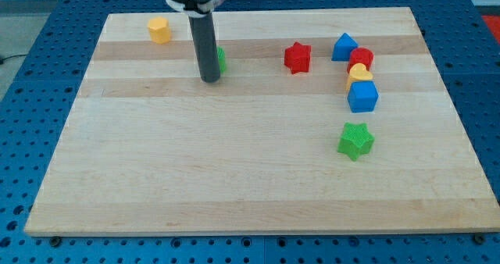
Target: Slide the green circle towards the top center
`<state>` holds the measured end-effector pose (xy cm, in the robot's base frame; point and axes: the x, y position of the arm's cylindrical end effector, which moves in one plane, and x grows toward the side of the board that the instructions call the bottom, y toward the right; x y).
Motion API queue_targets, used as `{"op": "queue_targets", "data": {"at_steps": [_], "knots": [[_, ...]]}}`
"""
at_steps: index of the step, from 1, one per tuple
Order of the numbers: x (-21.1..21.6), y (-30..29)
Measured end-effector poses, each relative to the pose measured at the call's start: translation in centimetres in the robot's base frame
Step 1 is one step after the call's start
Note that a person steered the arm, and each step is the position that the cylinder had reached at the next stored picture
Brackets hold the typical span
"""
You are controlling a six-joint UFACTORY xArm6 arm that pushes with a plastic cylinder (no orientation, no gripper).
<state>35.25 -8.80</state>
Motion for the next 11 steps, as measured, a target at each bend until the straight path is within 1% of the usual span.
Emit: {"op": "queue_targets", "data": {"at_steps": [2, 3, 4, 5, 6, 7, 8, 9, 10, 11], "knots": [[-6.1, -0.3], [-6.6, -4.4], [-8.4, -2.1], [-10.5, 2.6], [-10.5, 6.4], [-10.5, 4.9], [-10.4, 1.1], [-10.4, 0.9], [-8.4, 0.9], [-4.1, 0.9]]}}
